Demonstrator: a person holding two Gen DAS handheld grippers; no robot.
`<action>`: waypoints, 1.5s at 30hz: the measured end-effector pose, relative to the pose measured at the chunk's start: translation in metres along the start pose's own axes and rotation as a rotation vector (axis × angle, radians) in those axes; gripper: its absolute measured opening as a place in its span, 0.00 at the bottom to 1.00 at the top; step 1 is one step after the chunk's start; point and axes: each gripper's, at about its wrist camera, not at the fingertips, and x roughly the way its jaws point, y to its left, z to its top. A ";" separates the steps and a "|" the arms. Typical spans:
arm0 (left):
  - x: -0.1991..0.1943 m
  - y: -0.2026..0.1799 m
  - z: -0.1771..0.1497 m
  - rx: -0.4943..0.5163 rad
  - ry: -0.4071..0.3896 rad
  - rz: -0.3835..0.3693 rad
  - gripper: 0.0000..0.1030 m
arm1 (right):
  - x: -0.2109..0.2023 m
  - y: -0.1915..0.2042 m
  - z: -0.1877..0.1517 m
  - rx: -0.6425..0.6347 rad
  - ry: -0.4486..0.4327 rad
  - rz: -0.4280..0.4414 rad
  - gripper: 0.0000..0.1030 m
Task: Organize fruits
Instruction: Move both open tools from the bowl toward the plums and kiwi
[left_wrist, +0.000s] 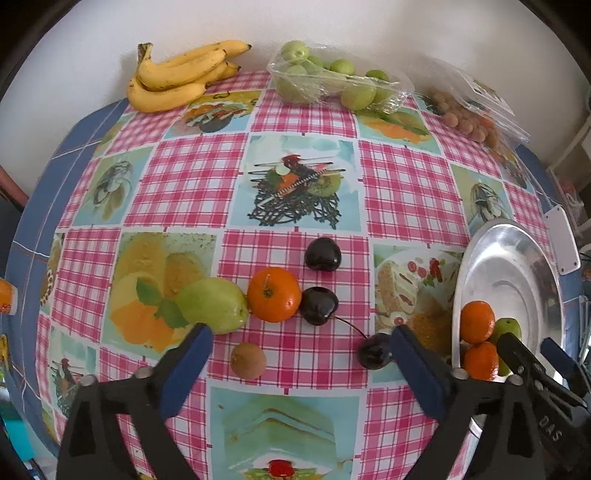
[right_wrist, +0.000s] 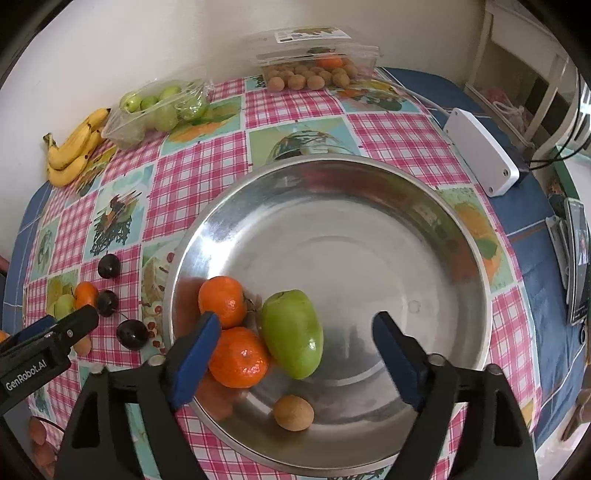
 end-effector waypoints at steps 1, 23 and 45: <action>0.000 0.001 0.000 -0.001 -0.005 0.005 0.98 | 0.000 0.001 0.000 -0.006 -0.006 0.000 0.92; -0.021 0.012 0.006 0.017 -0.150 0.035 1.00 | -0.006 0.011 0.000 -0.021 -0.006 0.041 1.00; -0.033 0.058 0.011 -0.100 -0.171 0.037 1.00 | -0.024 0.028 0.001 0.017 -0.097 0.092 1.00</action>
